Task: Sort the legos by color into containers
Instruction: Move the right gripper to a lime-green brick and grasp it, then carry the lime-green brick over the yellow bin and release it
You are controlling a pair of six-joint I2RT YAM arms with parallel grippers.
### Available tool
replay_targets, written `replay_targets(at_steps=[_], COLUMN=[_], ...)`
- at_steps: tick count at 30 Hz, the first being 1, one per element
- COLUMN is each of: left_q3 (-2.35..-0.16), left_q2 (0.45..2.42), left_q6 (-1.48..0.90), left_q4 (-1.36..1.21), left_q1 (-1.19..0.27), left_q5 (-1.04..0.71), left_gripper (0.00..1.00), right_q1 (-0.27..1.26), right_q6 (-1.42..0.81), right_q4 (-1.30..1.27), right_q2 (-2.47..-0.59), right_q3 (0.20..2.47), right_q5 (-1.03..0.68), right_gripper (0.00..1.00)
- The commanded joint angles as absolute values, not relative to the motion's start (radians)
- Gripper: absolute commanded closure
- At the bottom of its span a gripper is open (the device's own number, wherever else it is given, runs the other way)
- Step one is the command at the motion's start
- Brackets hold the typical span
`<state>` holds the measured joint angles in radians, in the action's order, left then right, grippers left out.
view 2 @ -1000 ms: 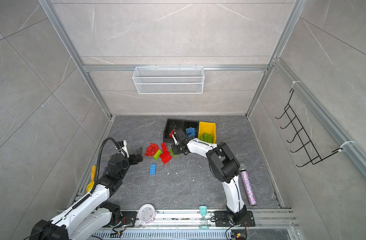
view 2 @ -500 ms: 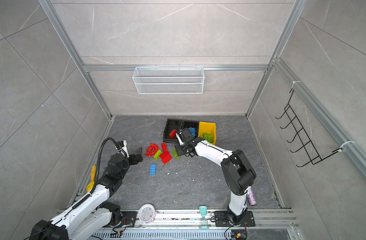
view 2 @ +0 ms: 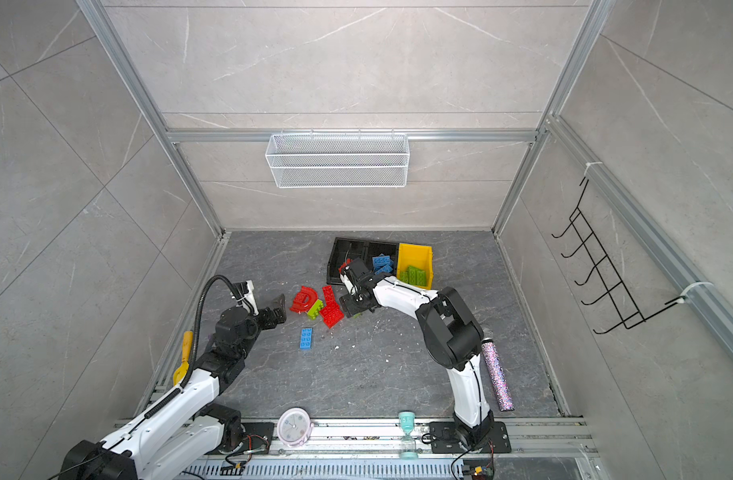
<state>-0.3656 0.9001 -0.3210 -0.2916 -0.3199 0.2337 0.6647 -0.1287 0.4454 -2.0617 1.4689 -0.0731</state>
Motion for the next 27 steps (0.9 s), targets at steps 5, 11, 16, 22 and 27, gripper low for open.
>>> replay_targets(at_steps=[5,11,16,22,27], left_q3=[-0.395,-0.395,-0.397,-0.396,-0.395], left_q2=[0.887,0.89,0.885,0.875,0.878], left_q6=[-0.304,-0.304,-0.301,-0.304,-0.303], left_q4=[-0.323,-0.323,-0.318,-0.316,-0.319], left_q1=[-0.314,-0.314,-0.314,-0.314,-0.314], left_q5=[0.237,0.235,0.236,0.236,0.231], left_gripper=[0.0,0.0,0.0,0.0,0.0], right_q1=[0.67,0.664,0.631,0.558,0.429], right_q6=[-0.12,-0.142,-0.153,-0.164,-0.217], right_q4=[0.482,0.431,0.395,0.365,0.287], right_q2=[-2.105,-2.028,-1.942,-1.844,-1.763], right_q3=[1.505,1.439,1.372,1.307,1.247], right_q5=[-0.061,-0.057,-0.098,-0.137,-0.187], right_gripper=[0.45,0.62,0.7,0.74,0.75])
